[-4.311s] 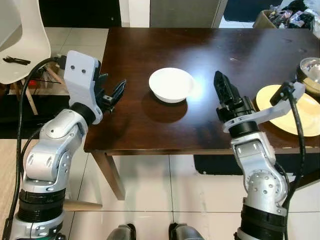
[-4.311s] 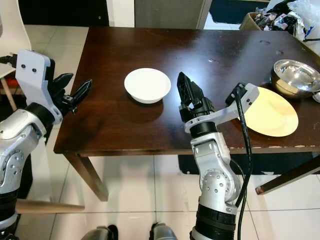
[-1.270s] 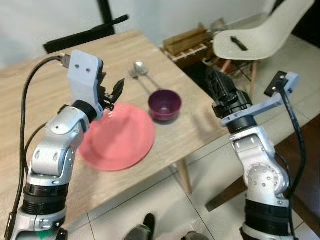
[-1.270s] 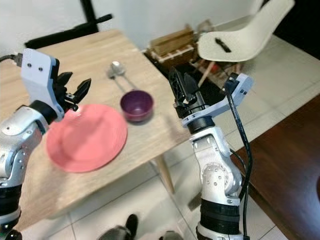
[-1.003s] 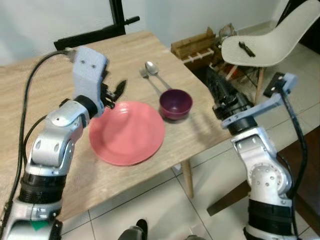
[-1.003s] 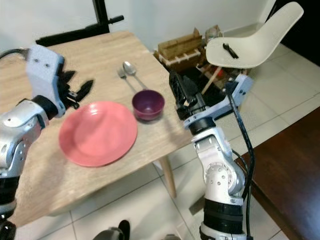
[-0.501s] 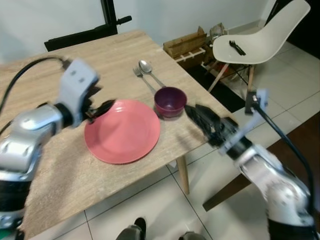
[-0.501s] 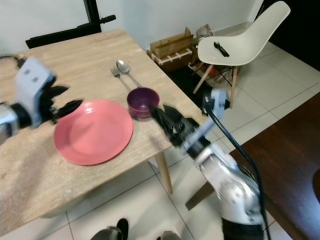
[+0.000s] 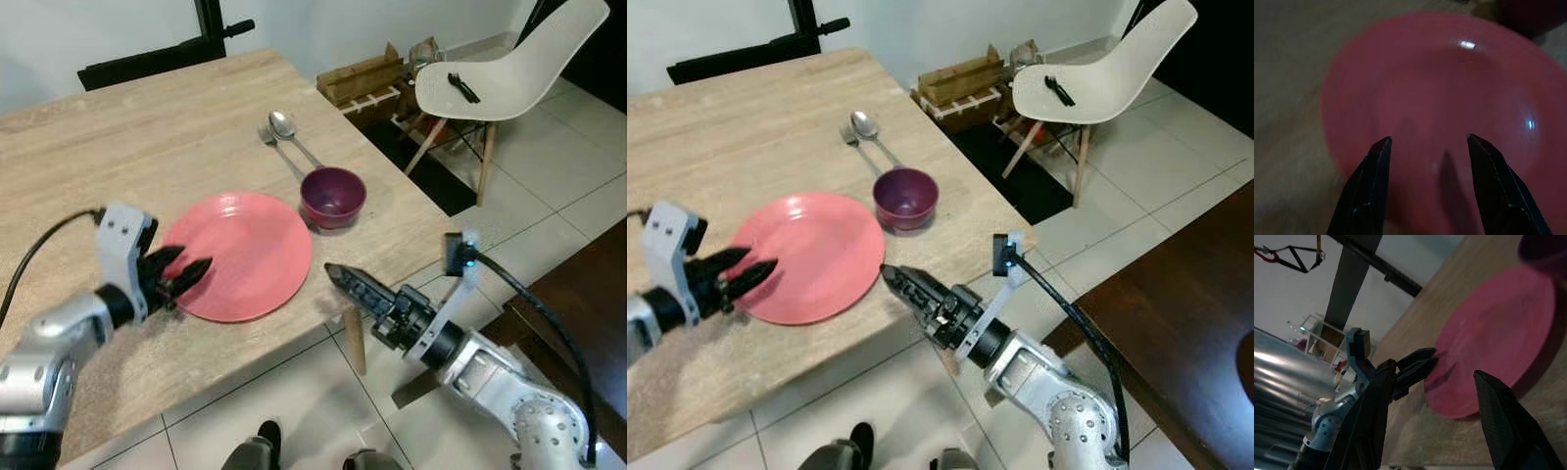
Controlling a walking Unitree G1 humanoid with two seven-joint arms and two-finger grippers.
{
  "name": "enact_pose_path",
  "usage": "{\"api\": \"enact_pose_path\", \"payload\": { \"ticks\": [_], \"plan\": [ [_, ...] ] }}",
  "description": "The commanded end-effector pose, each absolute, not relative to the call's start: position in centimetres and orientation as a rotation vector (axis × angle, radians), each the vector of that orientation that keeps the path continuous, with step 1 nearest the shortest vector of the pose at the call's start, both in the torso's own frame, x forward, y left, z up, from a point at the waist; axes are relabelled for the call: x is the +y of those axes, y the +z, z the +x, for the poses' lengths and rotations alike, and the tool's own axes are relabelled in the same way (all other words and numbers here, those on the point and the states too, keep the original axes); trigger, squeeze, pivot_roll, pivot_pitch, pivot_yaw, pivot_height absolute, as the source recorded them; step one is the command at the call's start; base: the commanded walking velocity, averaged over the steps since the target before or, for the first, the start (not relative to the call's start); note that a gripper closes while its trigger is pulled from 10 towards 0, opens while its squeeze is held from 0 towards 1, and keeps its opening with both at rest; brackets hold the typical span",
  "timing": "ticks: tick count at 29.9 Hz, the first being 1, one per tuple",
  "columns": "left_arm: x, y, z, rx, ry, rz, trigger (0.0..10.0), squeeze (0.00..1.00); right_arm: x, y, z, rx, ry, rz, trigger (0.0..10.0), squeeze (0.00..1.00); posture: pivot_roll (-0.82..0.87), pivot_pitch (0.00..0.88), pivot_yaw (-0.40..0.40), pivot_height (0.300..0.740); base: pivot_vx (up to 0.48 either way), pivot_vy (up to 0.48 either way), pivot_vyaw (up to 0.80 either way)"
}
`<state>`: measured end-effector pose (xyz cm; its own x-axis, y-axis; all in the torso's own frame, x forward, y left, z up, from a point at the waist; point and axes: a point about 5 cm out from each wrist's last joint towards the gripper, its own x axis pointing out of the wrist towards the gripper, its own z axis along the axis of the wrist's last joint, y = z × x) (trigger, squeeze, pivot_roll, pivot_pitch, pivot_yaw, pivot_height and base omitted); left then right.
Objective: Setting the table
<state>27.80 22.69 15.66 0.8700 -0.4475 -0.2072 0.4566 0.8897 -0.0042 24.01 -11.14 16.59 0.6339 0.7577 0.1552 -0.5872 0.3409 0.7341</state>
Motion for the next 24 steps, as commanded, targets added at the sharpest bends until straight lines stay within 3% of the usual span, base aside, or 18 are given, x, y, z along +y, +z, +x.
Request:
{"api": "enact_pose_path", "payload": {
  "ticks": [1,15,24],
  "plan": [
    [23.5,14.7,27.1,0.219,-0.417,0.041,10.0,0.0,-10.6,16.0,23.6,0.301,0.925,0.843,10.0,0.0,-0.01,0.126,0.028,0.74,0.0,0.0,0.0],
    [24.2,11.6,25.6,0.304,-0.355,0.027,10.0,0.0,-9.0,15.4,23.7,0.407,1.044,0.783,10.0,0.0,0.0,0.124,0.023,0.74,0.0,0.0,0.0],
    [24.1,11.9,25.6,0.292,-0.362,0.04,10.0,0.0,-7.3,15.4,24.2,0.505,1.093,0.876,10.0,0.0,0.01,0.12,0.022,0.74,0.0,0.0,0.0]
  ]
}}
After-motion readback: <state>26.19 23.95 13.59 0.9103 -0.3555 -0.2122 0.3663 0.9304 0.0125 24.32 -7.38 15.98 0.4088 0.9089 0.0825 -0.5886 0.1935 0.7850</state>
